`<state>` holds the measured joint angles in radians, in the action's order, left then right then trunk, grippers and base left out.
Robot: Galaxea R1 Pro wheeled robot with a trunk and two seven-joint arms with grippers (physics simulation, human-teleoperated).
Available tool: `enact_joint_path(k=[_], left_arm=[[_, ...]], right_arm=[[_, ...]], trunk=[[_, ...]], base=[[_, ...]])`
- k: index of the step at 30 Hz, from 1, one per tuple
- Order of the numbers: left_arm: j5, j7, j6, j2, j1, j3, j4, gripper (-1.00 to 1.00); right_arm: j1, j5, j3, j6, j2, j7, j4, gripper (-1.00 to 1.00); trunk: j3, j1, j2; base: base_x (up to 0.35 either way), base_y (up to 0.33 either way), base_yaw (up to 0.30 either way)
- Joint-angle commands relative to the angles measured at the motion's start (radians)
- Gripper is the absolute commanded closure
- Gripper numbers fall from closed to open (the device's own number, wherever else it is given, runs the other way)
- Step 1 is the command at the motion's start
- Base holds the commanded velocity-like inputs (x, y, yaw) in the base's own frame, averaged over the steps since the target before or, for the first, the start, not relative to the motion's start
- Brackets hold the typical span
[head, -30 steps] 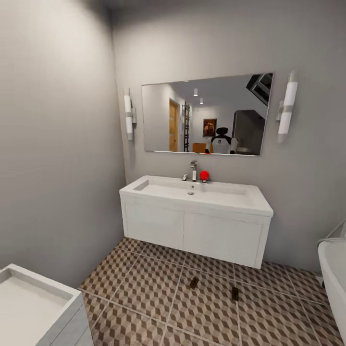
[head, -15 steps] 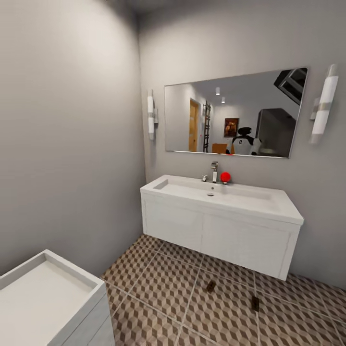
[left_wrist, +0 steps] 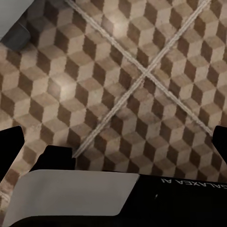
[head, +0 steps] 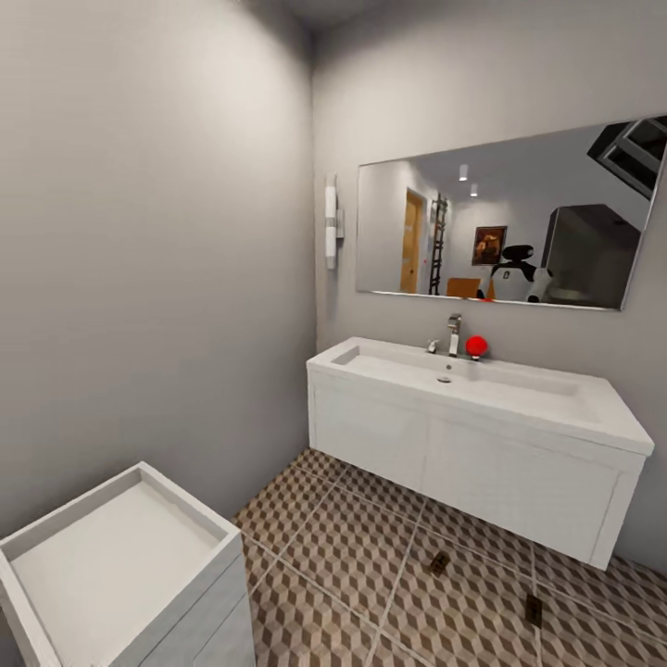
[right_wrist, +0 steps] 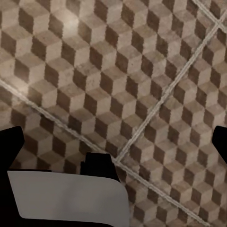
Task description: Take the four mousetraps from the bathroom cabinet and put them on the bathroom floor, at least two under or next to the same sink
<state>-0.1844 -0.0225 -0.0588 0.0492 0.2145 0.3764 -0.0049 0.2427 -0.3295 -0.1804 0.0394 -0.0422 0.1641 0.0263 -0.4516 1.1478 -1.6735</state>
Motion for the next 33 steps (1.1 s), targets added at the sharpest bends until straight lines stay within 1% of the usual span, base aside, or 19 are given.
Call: enact_joint_path(k=[1,5,11,15,22,33], left_arm=[[-0.009,-0.001,-0.003,0.000,0.000,0.009,0.000,-1.00],[-0.009,0.001,-0.003,0.000,0.000,0.009,0.000,-1.00],[-0.009,0.004,-0.003,-0.001,0.000,0.009,0.000,-1.00],[-0.009,0.005,-0.003,-0.001,0.000,0.009,0.000,-1.00],[-0.009,0.006,-0.003,-0.002,0.000,0.009,0.000,-1.00],[-0.009,0.006,-0.003,-0.002,0.000,0.009,0.000,-1.00]], right_arm=[[0.001,-0.009,-0.008,0.004,0.000,0.005,0.003,-1.00],[0.001,-0.009,-0.008,0.004,-0.001,0.004,0.003,-1.00],[0.001,-0.009,-0.008,0.004,-0.011,0.003,0.003,-1.00],[0.001,-0.009,-0.008,0.005,-0.014,0.004,0.003,-1.00],[0.001,-0.009,-0.008,0.005,-0.015,0.005,0.003,-1.00],[0.001,-0.009,-0.009,0.005,-0.015,0.005,0.003,-1.00]], trunk=[[-0.001,0.000,-0.001],[-0.001,0.000,-0.001],[-0.001,0.000,-0.001],[-0.001,0.000,-0.001],[-0.001,0.000,-0.001],[-0.001,0.000,-0.001]], base=[[0.000,0.000,0.139],[0.000,0.000,0.071],[0.000,0.000,0.023],[0.000,0.000,0.123],[0.000,0.000,0.229],[0.000,0.000,0.277]])
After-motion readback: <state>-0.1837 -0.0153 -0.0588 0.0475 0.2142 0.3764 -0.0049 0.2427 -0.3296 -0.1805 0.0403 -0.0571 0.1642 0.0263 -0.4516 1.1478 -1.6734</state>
